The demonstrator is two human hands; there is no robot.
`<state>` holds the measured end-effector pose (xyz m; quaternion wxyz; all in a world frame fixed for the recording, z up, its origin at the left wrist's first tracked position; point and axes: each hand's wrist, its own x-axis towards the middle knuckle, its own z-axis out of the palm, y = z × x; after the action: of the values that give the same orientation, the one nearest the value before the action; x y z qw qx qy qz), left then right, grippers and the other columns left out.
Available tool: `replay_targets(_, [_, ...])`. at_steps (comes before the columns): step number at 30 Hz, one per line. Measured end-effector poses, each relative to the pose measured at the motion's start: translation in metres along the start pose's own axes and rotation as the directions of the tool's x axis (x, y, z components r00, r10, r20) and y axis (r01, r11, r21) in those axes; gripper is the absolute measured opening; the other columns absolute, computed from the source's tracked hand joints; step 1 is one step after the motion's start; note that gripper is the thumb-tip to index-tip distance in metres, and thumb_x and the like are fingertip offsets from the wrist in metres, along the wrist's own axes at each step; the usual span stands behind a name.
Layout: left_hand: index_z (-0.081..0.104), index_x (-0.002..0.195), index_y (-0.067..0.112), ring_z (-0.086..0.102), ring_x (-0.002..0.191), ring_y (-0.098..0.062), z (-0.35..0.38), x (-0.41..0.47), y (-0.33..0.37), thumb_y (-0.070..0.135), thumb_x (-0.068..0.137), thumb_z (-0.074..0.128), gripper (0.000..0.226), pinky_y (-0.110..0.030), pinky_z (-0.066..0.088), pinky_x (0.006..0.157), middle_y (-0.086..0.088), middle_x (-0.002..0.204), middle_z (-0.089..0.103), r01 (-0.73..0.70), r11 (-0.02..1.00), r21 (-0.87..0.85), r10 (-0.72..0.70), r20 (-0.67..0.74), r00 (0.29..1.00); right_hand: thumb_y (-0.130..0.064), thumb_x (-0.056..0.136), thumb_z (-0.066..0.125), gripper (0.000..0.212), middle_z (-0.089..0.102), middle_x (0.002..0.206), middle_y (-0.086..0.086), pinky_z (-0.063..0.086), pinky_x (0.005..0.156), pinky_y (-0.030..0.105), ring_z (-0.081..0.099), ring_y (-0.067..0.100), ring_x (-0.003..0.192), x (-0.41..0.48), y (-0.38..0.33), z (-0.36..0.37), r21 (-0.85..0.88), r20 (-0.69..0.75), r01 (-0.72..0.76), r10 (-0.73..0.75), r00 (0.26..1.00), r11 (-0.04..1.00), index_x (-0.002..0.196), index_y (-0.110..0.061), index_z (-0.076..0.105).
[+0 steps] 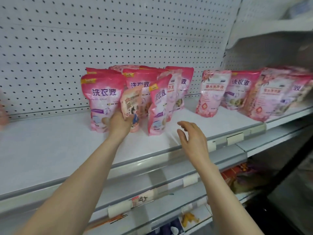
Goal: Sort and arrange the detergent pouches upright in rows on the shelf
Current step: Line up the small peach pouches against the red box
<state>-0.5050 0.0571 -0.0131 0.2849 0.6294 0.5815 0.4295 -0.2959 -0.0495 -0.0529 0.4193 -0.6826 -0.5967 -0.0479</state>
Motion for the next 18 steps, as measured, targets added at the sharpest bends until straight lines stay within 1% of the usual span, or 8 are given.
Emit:
replay_targets(2, [0.054, 0.130, 0.008, 0.046, 0.122, -0.031, 0.006, -0.002, 0.004, 0.016, 0.097, 0.050, 0.034, -0.024, 0.028, 0.075, -0.016, 0.125, 0.062, 0.020, 0.999, -0.026, -0.022, -0.076, 0.997, -0.021, 0.099, 0.054, 0.029, 0.064, 0.123, 0.001, 0.049, 0.091, 0.037, 0.059, 0.022, 0.111, 0.011, 0.018, -0.005, 0.013, 0.013, 0.008, -0.008, 1.000, 1.000, 0.126, -0.017, 0.062])
replay_targets(4, [0.057, 0.127, 0.010, 0.056, 0.115, -0.031, 0.008, -0.003, -0.001, 0.016, 0.094, 0.053, 0.034, -0.024, 0.042, 0.081, -0.016, 0.121, 0.063, 0.004, 0.992, -0.122, -0.027, -0.193, 0.981, -0.021, 0.099, 0.053, 0.029, 0.063, 0.124, 0.001, 0.048, 0.093, 0.037, 0.059, 0.021, 0.112, 0.020, 0.035, -0.007, 0.032, 0.031, 0.014, -0.015, 0.999, 0.999, 0.127, -0.017, 0.061])
replay_targets(6, [0.058, 0.125, 0.012, 0.064, 0.104, -0.022, 0.002, -0.014, -0.003, 0.018, 0.092, 0.057, 0.034, -0.026, 0.054, 0.080, -0.007, 0.117, 0.066, -0.035, 0.971, -0.238, -0.038, -0.296, 0.955, -0.022, 0.100, 0.052, 0.029, 0.063, 0.125, 0.000, 0.048, 0.093, 0.035, 0.058, 0.019, 0.112, 0.025, 0.048, -0.007, 0.055, 0.047, 0.018, -0.020, 0.999, 0.998, 0.128, -0.018, 0.060])
replay_targets(8, [0.056, 0.125, 0.012, 0.065, 0.098, -0.011, -0.005, -0.035, 0.003, 0.014, 0.093, 0.058, 0.033, -0.018, 0.055, 0.075, 0.002, 0.116, 0.065, -0.100, 0.923, -0.373, -0.043, -0.359, 0.932, -0.023, 0.100, 0.052, 0.029, 0.063, 0.125, -0.001, 0.050, 0.093, 0.037, 0.058, 0.019, 0.112, 0.025, 0.057, -0.007, 0.093, 0.067, 0.009, -0.015, 0.998, 0.996, 0.128, -0.019, 0.060])
replay_targets(9, [0.055, 0.126, 0.013, 0.067, 0.098, -0.010, -0.006, -0.047, 0.006, 0.013, 0.093, 0.058, 0.033, -0.021, 0.055, 0.077, 0.003, 0.117, 0.066, -0.134, 0.894, -0.427, -0.035, -0.365, 0.930, -0.023, 0.100, 0.051, 0.029, 0.063, 0.124, -0.001, 0.051, 0.092, 0.039, 0.058, 0.018, 0.111, 0.023, 0.060, -0.007, 0.120, 0.075, -0.001, -0.008, 0.997, 0.993, 0.128, -0.020, 0.060])
replay_targets(11, [0.054, 0.125, 0.015, 0.068, 0.100, -0.010, -0.006, -0.068, 0.013, 0.014, 0.093, 0.059, 0.032, -0.029, 0.057, 0.077, 0.004, 0.115, 0.068, -0.165, 0.855, -0.492, -0.005, -0.327, 0.945, -0.023, 0.100, 0.051, 0.029, 0.063, 0.123, -0.001, 0.052, 0.092, 0.042, 0.058, 0.017, 0.110, 0.018, 0.066, -0.009, 0.171, 0.080, -0.027, 0.014, 0.997, 0.985, 0.127, -0.020, 0.060])
replay_targets(14, [0.054, 0.121, 0.017, 0.069, 0.097, -0.008, 0.014, -0.088, 0.024, 0.012, 0.093, 0.058, 0.029, -0.024, 0.058, 0.074, 0.008, 0.109, 0.069, -0.171, 0.832, -0.528, 0.069, -0.207, 0.976, -0.020, 0.099, 0.052, 0.029, 0.063, 0.121, 0.000, 0.052, 0.091, 0.045, 0.059, 0.018, 0.108, 0.007, 0.076, -0.018, 0.207, 0.047, -0.070, 0.062, 0.997, 0.976, 0.126, -0.019, 0.060])
replay_targets(18, [0.057, 0.117, 0.015, 0.071, 0.091, -0.012, 0.056, -0.103, 0.037, 0.008, 0.091, 0.060, 0.027, -0.025, 0.058, 0.068, 0.007, 0.102, 0.072, -0.102, 0.806, -0.583, 0.127, 0.002, 0.992, -0.020, 0.099, 0.052, 0.029, 0.062, 0.121, -0.002, 0.051, 0.094, 0.040, 0.059, 0.016, 0.106, -0.009, 0.088, -0.043, 0.253, 0.000, -0.133, 0.138, 0.990, 0.958, 0.127, -0.019, 0.060])
